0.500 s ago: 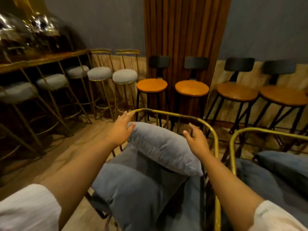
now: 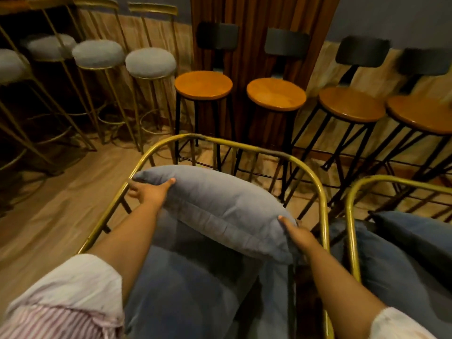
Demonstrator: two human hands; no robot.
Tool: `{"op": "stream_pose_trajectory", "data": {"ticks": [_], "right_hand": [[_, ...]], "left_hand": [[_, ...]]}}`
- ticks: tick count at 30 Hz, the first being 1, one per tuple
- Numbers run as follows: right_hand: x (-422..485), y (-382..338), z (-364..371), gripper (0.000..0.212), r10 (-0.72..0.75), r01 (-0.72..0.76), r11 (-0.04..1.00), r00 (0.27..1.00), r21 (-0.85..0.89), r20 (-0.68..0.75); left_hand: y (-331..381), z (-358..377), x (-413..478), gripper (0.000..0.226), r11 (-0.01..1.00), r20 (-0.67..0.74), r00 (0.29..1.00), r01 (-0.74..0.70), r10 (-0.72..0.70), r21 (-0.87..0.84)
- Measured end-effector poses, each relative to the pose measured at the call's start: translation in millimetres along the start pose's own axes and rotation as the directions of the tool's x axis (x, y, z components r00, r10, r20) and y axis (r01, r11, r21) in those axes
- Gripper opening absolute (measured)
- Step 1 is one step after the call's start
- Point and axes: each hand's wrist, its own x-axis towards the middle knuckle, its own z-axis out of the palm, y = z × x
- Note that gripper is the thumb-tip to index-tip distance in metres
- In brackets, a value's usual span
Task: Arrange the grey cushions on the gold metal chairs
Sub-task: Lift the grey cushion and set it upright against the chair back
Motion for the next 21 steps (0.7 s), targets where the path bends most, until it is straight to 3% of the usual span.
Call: {"op": "stream_pose_trajectory", "data": {"ticks": [2,4,7,9,11,12,15,19,21], "right_hand": [[6.9,-32.2,-12.7,0.058,-0.005,0.005,1.0,1.0,-0.006,-0.006],[10.7,-72.9,-26.7,0.051,-0.002,0.004,0.995,1.0,0.104,-0.018],[9.8,-120.1,-38.9,0.035,-0.096,0.102,0.95,0.995,0.295,-0.036],[8.4,-127.3,-35.8,0.051,-0.257,0.276,0.884,0.961,0.376,-0.1],[15.7,-120.8,-25.8,0.09,-0.349,0.395,0.839,0.918,0.374,-0.187],[18.6,-117.0,-20.4,0.099,-0.39,0.439,0.835,0.897,0.332,-0.206],[45.7,-115.8,-1.8,0.098,-0.411,0.47,0.849,0.874,0.241,-0.259],[87.1,-121.6,15.1,0.114,-0.432,0.489,0.836,0.866,0.248,-0.251],[105.3,-116.8,21.7,0.114,-0.437,0.484,0.853,0.867,0.193,-0.242]], "left_hand": [[11.5,1.5,25.6,0.11,0.997,0.053,0.997,0.062,-0.06,-0.036],[28.5,5.9,45.8,0.096,1.0,0.248,0.969,-0.003,0.002,0.002],[58.8,16.3,58.3,0.099,0.992,0.332,0.935,-0.128,0.125,-0.011],[76.0,26.0,67.7,0.103,0.978,0.363,0.909,-0.208,0.204,-0.028],[88.6,39.9,78.1,0.094,0.967,0.414,0.877,-0.253,0.245,-0.038],[91.8,46.1,84.1,0.094,0.964,0.432,0.864,-0.26,0.257,-0.053],[104.8,66.9,99.0,0.099,0.953,0.44,0.847,-0.289,0.298,-0.089],[114.7,91.4,121.9,0.132,0.965,0.405,0.877,-0.218,0.258,-0.143],[109.0,104.2,136.5,0.134,0.948,0.386,0.867,-0.268,0.314,-0.17]]}}
